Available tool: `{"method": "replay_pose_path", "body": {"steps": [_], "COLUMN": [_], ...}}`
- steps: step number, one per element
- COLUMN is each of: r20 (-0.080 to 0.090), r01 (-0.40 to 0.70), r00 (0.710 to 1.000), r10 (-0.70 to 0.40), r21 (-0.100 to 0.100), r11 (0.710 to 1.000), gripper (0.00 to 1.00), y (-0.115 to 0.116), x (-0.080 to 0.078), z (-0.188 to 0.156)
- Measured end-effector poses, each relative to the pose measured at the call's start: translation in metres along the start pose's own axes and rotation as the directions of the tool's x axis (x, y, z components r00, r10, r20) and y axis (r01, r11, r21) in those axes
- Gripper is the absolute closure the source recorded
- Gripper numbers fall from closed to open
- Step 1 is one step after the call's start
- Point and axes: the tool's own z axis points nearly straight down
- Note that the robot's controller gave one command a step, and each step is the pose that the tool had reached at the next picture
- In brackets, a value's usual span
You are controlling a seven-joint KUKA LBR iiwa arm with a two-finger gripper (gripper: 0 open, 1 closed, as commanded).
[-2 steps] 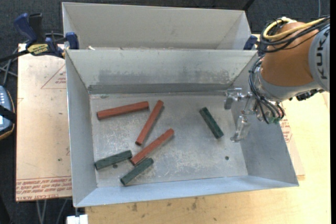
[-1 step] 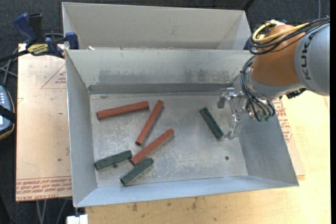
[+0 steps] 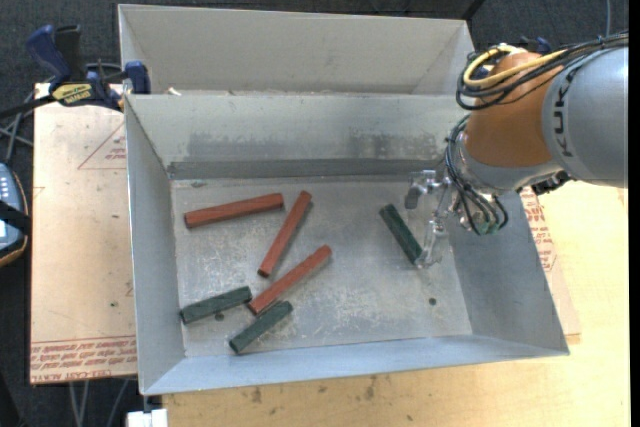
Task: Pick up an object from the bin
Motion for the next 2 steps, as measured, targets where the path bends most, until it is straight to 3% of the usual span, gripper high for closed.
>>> {"method": "replay_pose_path", "body": {"steps": [1,2], "r20": [0.002,0.002], "r01": [-0.038,-0.038], "r00": [0.999,0.999], "r10": [0.038,0.038], "r21": [0.001,0.001], "r11": [0.999,0.999], "gripper": [1.00,1.00], "y": [0.0106,0.0106], "x": [0.0260,0.0259], "z": [0.0169,0.0169]}}
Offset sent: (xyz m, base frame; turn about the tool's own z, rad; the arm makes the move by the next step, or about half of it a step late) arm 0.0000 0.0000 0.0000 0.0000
